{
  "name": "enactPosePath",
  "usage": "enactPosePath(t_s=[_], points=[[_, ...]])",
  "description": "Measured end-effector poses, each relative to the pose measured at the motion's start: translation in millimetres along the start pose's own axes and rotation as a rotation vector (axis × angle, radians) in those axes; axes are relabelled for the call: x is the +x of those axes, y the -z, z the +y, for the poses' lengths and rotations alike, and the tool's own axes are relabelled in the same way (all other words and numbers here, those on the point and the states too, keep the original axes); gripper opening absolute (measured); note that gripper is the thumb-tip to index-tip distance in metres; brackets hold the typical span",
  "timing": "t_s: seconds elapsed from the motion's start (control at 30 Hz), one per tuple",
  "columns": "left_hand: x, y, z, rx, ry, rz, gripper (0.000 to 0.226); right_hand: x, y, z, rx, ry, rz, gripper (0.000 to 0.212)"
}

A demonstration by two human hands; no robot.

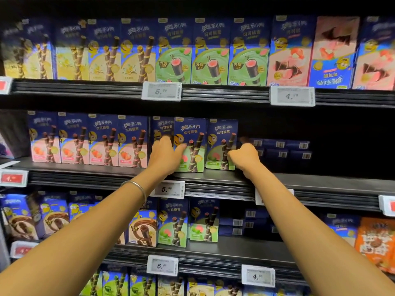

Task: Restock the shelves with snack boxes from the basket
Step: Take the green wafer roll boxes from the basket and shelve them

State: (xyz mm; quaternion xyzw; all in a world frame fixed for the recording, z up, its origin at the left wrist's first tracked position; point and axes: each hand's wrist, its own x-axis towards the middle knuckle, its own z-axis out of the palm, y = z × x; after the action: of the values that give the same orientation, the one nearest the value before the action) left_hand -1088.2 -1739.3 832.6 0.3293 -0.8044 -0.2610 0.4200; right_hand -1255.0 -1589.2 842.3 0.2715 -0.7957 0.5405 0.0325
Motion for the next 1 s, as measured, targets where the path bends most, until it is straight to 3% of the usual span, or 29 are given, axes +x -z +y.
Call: enactPosePath(t_s=[0.1,0.27,0.5,0.63,1.0], points=[[2.5,-0.5,2.4,-0.042,0.02,-0.003,0.03,2.8,-2.0,1.5,-0.01,0.014,0.026,0.007],[0.8,-4.1,6.6,-0.033,0.044,0.027,0.03,2.8,-4.3,0.9,-0.021,0.002,0.039,0.021],[-6.2,-9.6,7.7,0.043,0.066,-0.033,0.07,4.4,-2.5,0.6,-0.045,0.007,-0.059,0.013],[-4.9,-9.4,8.3,0.07,0.04,-0.033,0.069,1.9,-3.3,1.7,-0.124,0.044,-0.101,0.002],[-3.2,-10.3,7.1,0.121,0.049,-0.03,0.064,2.7,0.0,5.2,-0.258,0.094,-0.1,0.005]])
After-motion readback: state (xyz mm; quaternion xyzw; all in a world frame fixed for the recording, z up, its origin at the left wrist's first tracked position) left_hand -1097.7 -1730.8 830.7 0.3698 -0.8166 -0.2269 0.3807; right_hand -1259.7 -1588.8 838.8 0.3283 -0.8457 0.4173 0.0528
